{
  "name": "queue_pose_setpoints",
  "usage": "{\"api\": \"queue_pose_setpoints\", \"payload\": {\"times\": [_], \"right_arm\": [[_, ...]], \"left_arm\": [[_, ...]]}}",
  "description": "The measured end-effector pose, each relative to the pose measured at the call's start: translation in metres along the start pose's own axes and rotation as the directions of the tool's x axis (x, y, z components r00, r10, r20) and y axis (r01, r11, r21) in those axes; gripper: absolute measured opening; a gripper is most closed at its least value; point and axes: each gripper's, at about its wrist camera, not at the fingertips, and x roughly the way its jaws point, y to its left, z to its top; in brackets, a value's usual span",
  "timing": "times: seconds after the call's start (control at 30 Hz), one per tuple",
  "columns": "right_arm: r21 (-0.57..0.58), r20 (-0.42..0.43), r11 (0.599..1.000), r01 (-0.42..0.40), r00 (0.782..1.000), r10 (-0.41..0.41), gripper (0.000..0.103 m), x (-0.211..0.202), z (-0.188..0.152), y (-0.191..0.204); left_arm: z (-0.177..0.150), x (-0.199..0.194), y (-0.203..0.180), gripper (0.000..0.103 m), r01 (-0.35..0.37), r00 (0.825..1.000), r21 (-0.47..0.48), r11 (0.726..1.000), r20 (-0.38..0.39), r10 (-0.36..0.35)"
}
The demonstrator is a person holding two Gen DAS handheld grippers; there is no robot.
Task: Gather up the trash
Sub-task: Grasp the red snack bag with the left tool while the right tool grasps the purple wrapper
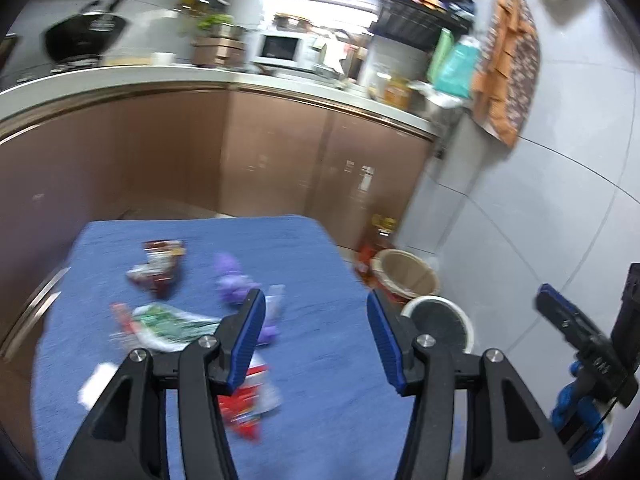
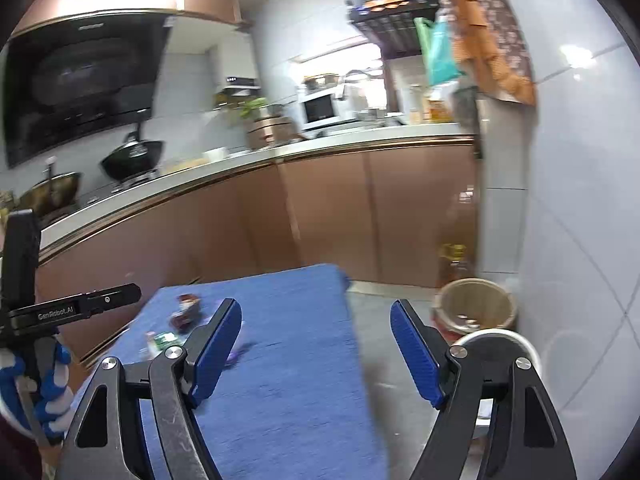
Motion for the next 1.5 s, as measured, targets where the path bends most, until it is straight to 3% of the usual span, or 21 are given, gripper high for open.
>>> {"api": "queue_pose_setpoints", "payload": {"times": [0.17,0.33,0.43,0.57,0.73,0.83,1.23,1.3,1.5], "right_arm": [[-0.032,-0.047,0.989,-0.146,0.988,0.144,0.078,0.011,-0.01,0.039],[-0.053,-0.136,0.966,-0.252,0.96,0.243,0.08,0.04,-0.03,0.077],[-0.034,-0.188,0.954,-0.296,0.94,0.285,0.08,0.062,-0.039,0.091],[0.018,-0.26,0.943,-0.331,0.909,0.324,0.079,0.09,-0.052,0.094],[0.075,-0.346,0.933,-0.352,0.868,0.356,0.058,0.121,-0.076,0.085],[0.117,-0.384,0.93,-0.347,0.848,0.365,0.053,0.138,-0.087,0.075],[0.182,-0.433,0.923,-0.338,0.815,0.384,0.053,0.218,-0.081,0.049],[0.19,-0.444,0.918,-0.347,0.804,0.396,0.053,0.235,-0.08,0.052],[0.213,-0.483,0.911,-0.352,0.773,0.412,0.053,0.289,-0.082,0.06]], "left_arm": [[-0.025,-0.045,0.057,0.055,-0.123,0.992,-0.025,0.992,0.032,0.124],[-0.054,-0.061,0.093,0.057,-0.172,0.985,-0.059,0.983,0.024,0.174],[-0.069,-0.059,0.104,0.057,-0.149,0.989,-0.067,0.987,0.004,0.149],[-0.085,-0.033,0.107,0.057,-0.057,0.996,-0.11,0.992,-0.071,0.05],[-0.094,0.016,0.101,0.057,0.016,0.987,-0.186,0.982,-0.156,-0.046],[-0.092,0.044,0.093,0.057,0.02,0.979,-0.199,0.98,-0.193,-0.059],[-0.092,0.108,0.101,0.054,-0.002,0.954,-0.249,0.969,-0.29,-0.072],[-0.094,0.116,0.105,0.038,0.008,0.949,-0.267,0.964,-0.302,-0.091],[-0.096,0.129,0.113,0.023,0.017,0.946,-0.287,0.958,-0.306,-0.109]]}}
